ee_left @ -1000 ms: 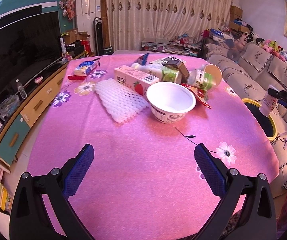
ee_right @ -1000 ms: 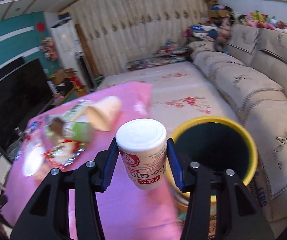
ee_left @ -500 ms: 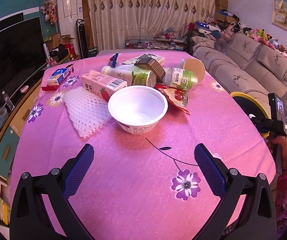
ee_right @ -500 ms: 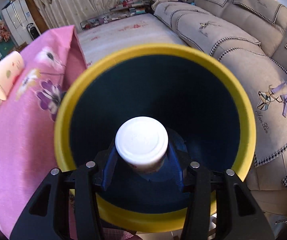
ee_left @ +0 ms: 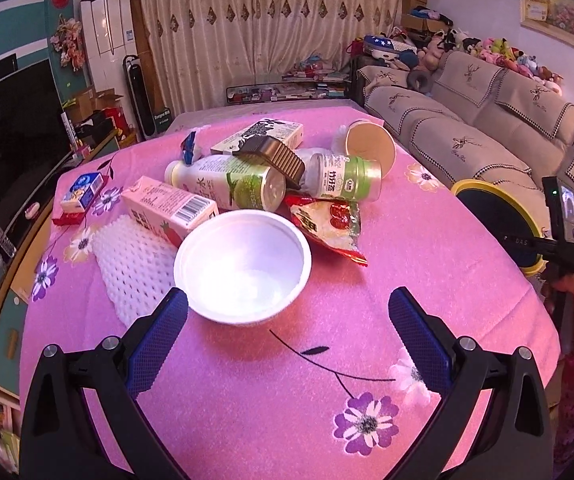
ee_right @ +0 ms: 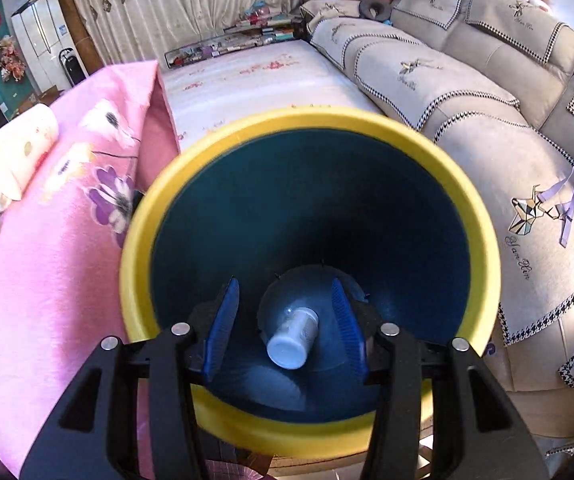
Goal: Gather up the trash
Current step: 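Carry the bottle over the yellow bin and open the right gripper, then grasp the white plastic bowl by its rim with the left gripper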
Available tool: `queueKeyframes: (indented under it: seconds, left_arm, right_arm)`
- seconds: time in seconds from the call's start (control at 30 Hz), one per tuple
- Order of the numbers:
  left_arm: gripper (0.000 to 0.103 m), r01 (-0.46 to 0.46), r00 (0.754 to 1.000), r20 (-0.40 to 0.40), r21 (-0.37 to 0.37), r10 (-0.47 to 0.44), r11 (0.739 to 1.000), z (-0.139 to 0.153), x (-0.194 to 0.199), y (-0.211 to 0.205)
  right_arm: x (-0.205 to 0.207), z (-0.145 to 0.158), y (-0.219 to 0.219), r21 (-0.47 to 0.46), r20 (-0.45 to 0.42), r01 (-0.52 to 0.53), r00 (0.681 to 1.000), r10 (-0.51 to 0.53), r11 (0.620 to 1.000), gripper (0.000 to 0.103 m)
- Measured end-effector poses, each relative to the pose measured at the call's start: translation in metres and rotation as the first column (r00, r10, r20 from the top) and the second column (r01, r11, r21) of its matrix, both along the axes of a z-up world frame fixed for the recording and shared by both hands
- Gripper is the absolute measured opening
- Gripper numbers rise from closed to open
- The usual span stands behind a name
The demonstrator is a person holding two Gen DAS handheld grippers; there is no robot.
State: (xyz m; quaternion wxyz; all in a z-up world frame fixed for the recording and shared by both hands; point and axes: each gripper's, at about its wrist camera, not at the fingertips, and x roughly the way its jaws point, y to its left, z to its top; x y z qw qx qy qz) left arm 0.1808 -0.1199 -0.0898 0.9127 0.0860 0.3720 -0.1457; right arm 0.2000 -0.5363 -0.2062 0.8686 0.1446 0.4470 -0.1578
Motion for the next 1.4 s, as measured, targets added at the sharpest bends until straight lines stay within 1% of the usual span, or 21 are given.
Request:
queueKeyframes:
  seconds: [0.07,0.1,0.13,0.2,0.27,0.3,0.37,0.4,0.47,0.5,0.57,0.6,0.67,0.77,0.87,0.93,1.0,1.07,1.2,1.3,1.4]
  left_arm:
    - [0.099,0.024,1.000,0.011,0.027,-0.024,0.999,-0.001,0.009,-0.005]
    - [0.099,0.030,1.000,0.003,0.049,-0.030,0.998,-0.003,0.015,-0.008]
    - [0.098,0.036,0.999,-0.010,0.060,-0.036,0.998,-0.006,0.020,-0.010]
    - [0.092,0.052,0.998,-0.036,0.065,-0.049,0.997,-0.013,0.027,-0.013]
    - [0.079,0.054,0.996,-0.069,0.074,-0.049,0.996,-0.021,0.035,-0.016]
    - [0.076,0.054,0.996,-0.078,0.077,-0.048,0.996,-0.023,0.038,-0.016]
    - [0.065,0.054,0.994,-0.099,0.076,-0.046,0.996,-0.029,0.043,-0.016]
    - [0.061,0.056,0.993,-0.106,0.076,-0.048,0.996,-0.031,0.044,-0.016]
    - [0.050,0.057,0.992,-0.117,0.084,-0.047,0.995,-0.035,0.048,-0.016]
    - [0.046,0.059,0.992,-0.120,0.087,-0.049,0.994,-0.036,0.048,-0.016]
    - [0.031,0.067,0.990,-0.130,0.090,-0.055,0.994,-0.038,0.050,-0.017]
    - [0.027,0.069,0.989,-0.134,0.089,-0.057,0.994,-0.039,0.050,-0.016]
    - [0.014,0.083,0.987,-0.144,0.072,-0.072,0.994,-0.039,0.049,-0.015]
    - [0.010,0.085,0.989,-0.130,0.080,-0.074,0.993,-0.035,0.044,-0.015]
    - [0.007,0.087,0.990,-0.117,0.061,-0.080,0.994,-0.025,0.035,-0.013]
    - [0.007,0.110,0.988,-0.113,0.041,-0.105,0.993,-0.015,0.026,-0.017]
    - [0.007,0.140,0.986,-0.095,0.039,-0.136,0.989,-0.005,0.016,-0.027]
    - [0.007,0.186,0.979,-0.083,0.026,-0.183,0.982,0.005,0.006,-0.042]
    - [0.007,0.284,0.957,-0.063,0.005,-0.283,0.959,0.020,-0.007,-0.081]
    - [0.007,0.352,0.935,-0.051,0.000,-0.351,0.936,0.026,-0.011,-0.119]
    - [0.007,0.420,0.906,-0.052,-0.013,-0.420,0.907,0.029,-0.012,-0.163]
  right_arm:
    - [-0.006,0.009,0.005,-0.012,0.021,-0.007,1.000,0.008,1.000,0.047]
    - [-0.009,0.014,0.007,-0.019,0.033,-0.011,0.999,0.011,1.000,0.047]
    - [-0.012,0.020,0.009,-0.025,0.047,-0.015,0.999,0.016,1.000,0.047]
    - [-0.018,0.031,0.015,-0.034,0.069,-0.024,0.997,0.026,0.999,0.049]
    - [-0.024,0.041,0.019,-0.038,0.093,-0.032,0.995,0.036,0.999,0.050]
    - [-0.028,0.045,0.021,-0.041,0.104,-0.035,0.994,0.039,0.999,0.051]
    - [-0.034,0.054,0.022,-0.048,0.124,-0.039,0.991,0.045,0.998,0.051]
    - [-0.035,0.058,0.024,-0.049,0.131,-0.041,0.990,0.047,0.998,0.051]
    - [-0.039,0.065,0.026,-0.048,0.146,-0.047,0.988,0.054,0.998,0.051]
    - [-0.040,0.067,0.026,-0.049,0.152,-0.049,0.987,0.056,0.998,0.051]
    - [-0.042,0.071,0.027,-0.046,0.163,-0.054,0.985,0.060,0.998,0.051]
    - [-0.043,0.073,0.027,-0.044,0.168,-0.055,0.984,0.062,0.998,0.051]
    - [-0.044,0.075,0.029,-0.041,0.175,-0.057,0.983,0.063,0.998,0.051]
    - [-0.048,0.077,0.030,-0.035,0.184,-0.058,0.981,0.064,0.998,0.051]
    - [-0.054,0.081,0.030,-0.034,0.195,-0.060,0.979,0.066,0.998,0.051]
    - [-0.057,0.083,0.029,-0.038,0.202,-0.061,0.977,0.067,0.997,0.051]
    - [-0.061,0.085,0.028,-0.042,0.209,-0.060,0.976,0.067,0.997,0.051]
    - [-0.066,0.087,0.025,-0.047,0.216,-0.054,0.974,0.063,0.997,0.051]
    - [-0.073,0.088,0.016,-0.054,0.222,-0.040,0.974,0.051,0.998,0.051]
    - [-0.079,0.089,0.005,-0.057,0.225,-0.028,0.973,0.040,0.998,0.051]
    - [-0.087,0.092,-0.011,-0.059,0.231,-0.015,0.973,0.028,0.998,0.052]
